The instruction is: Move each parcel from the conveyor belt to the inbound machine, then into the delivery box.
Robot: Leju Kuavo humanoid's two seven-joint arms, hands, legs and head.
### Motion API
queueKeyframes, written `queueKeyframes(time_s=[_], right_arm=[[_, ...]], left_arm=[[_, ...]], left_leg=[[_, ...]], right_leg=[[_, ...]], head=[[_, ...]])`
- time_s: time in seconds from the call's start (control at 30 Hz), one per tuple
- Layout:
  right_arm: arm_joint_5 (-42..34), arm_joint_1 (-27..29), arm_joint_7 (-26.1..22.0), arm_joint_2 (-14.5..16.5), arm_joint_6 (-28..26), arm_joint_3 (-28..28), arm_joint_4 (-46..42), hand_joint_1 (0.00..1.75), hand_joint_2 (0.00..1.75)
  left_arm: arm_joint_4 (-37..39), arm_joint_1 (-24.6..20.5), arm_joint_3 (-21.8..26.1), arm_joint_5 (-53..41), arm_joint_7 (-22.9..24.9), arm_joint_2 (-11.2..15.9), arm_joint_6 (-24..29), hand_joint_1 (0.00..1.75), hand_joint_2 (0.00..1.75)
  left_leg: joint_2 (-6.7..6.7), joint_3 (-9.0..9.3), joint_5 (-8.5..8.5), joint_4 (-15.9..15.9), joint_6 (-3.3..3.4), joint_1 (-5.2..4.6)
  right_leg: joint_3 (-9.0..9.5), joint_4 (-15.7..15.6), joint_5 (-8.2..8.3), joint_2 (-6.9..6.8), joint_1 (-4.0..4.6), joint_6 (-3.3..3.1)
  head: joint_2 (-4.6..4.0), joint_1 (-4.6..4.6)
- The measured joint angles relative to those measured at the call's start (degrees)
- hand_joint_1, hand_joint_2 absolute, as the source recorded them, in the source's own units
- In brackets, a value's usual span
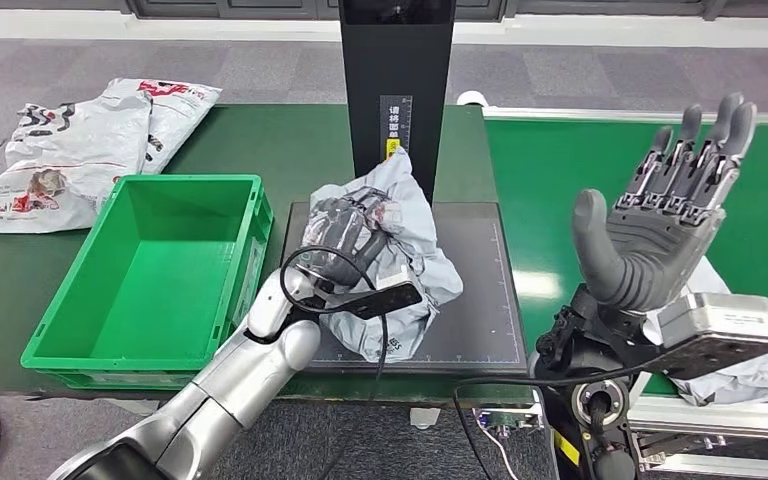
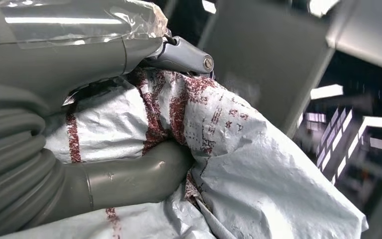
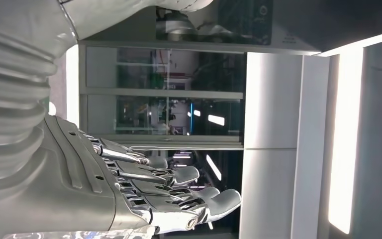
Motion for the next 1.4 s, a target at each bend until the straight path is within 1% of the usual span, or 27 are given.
queueKeyframes(time_s=[0.13, 0.2, 0.57, 0.73, 0.77, 0.87, 0.9, 1.03, 1.13, 1.27, 1.4], right_arm=[[-0.22, 0.72, -0.09, -0.30, -0.74, 0.00, -0.02, 0.00, 1.75], [-0.26, 1.06, -0.16, -0.44, -0.92, 0.00, -0.02, 0.00, 1.75], [-0.28, 1.24, -0.23, -0.52, -1.01, 0.00, -0.02, 0.00, 1.75], [-0.40, 1.76, -0.34, -0.81, -1.21, 0.00, -0.02, 0.00, 1.75], [-0.27, 2.13, -0.33, -0.92, -1.40, -0.01, -0.17, 0.00, 1.75], [0.77, 4.33, 0.05, -1.26, -1.69, -1.21, -1.71, 0.00, 1.75], [1.02, 4.83, 0.15, -1.31, -1.63, -1.70, -2.15, 0.00, 1.75], [1.27, 5.30, 0.32, -1.32, -1.25, -2.28, -2.53, 0.00, 1.75], [1.28, 5.70, 0.84, -1.36, -0.72, -2.83, -2.64, 0.00, 1.75], [1.34, 6.02, 1.17, -1.46, -0.33, -3.40, -2.64, 0.00, 1.75], [1.48, 6.38, 1.19, -1.56, 0.03, -3.93, -2.67, 0.00, 1.75]], left_arm=[[-5.74, 1.06, 2.51, -1.00, 0.48, 1.76, 1.41, 1.75, 1.75], [-7.39, 1.25, 3.34, -1.38, 0.71, 2.36, 1.68, 1.75, 1.75], [-8.12, 1.29, 3.76, -1.55, 0.80, 2.65, 1.69, 1.75, 1.75], [-10.75, 1.42, 5.65, -2.28, 1.35, 3.74, 1.83, 1.75, 1.75], [-11.45, 1.56, 6.61, -4.74, 2.76, 4.33, 2.30, 1.75, 1.75], [-13.19, 2.98, 13.82, -16.85, 8.70, 7.95, 3.51, 1.75, 1.75], [-13.45, 3.42, 15.86, -18.99, 9.55, 8.83, 3.48, 1.75, 1.75], [-14.14, 4.79, 19.16, -22.46, 11.94, 10.52, 3.47, 1.75, 1.75], [-14.78, 6.86, 22.93, -24.41, 13.35, 12.37, 3.53, 1.75, 1.75], [-15.41, 9.99, 28.30, -25.68, 13.82, 14.46, 3.60, 1.75, 1.75], [-16.29, 12.83, 32.63, -27.11, 14.52, 15.50, 3.59, 1.75, 1.75]], left_leg=[[0.00, -0.07, -0.01, 0.00, 0.00, 0.00], [0.00, -0.07, -0.01, 0.00, 0.01, 0.00], [-0.01, -0.07, -0.01, 0.00, 0.01, 0.00], [0.00, -0.07, 0.00, 0.00, 0.00, 0.00], [0.00, -0.07, 0.00, 0.00, 0.00, 0.00], [0.02, -0.09, -0.01, -0.01, -0.01, 0.02], [0.01, -0.10, 0.00, -0.01, -0.01, 0.03], [0.03, -0.13, -0.01, -0.02, -0.01, 0.06], [0.16, -0.10, -0.03, -0.02, -0.05, 0.06], [0.21, -0.12, -0.05, -0.02, -0.07, 0.07], [0.15, -0.14, -0.05, -0.02, -0.07, 0.15]], right_leg=[[-0.07, 0.00, 0.00, 0.00, 0.00, 0.00], [-0.08, 0.00, 0.00, -0.01, 0.00, 0.00], [-0.09, 0.00, 0.00, -0.01, 0.00, 0.00], [-0.09, 0.00, 0.00, -0.01, 0.00, 0.00], [-0.09, 0.00, 0.00, 0.01, 0.00, 0.00], [-0.13, 0.00, -0.01, 0.03, 0.04, -0.02], [-0.14, 0.00, -0.02, 0.02, 0.06, -0.02], [-0.14, 0.00, -0.02, 0.04, 0.06, -0.02], [-0.17, 0.00, -0.02, 0.16, 0.05, -0.02], [-0.22, 0.00, -0.04, 0.19, 0.11, -0.05], [-0.21, 0.00, -0.07, 0.14, 0.16, -0.09]], head=[[-0.02, -0.01], [-0.02, -0.01], [-0.01, -0.01], [-0.01, -0.01], [0.00, -0.01], [0.01, -0.01], [0.01, -0.01], [-0.01, 0.00], [-0.01, 0.01], [-0.01, -0.01], [-0.01, -0.01]])
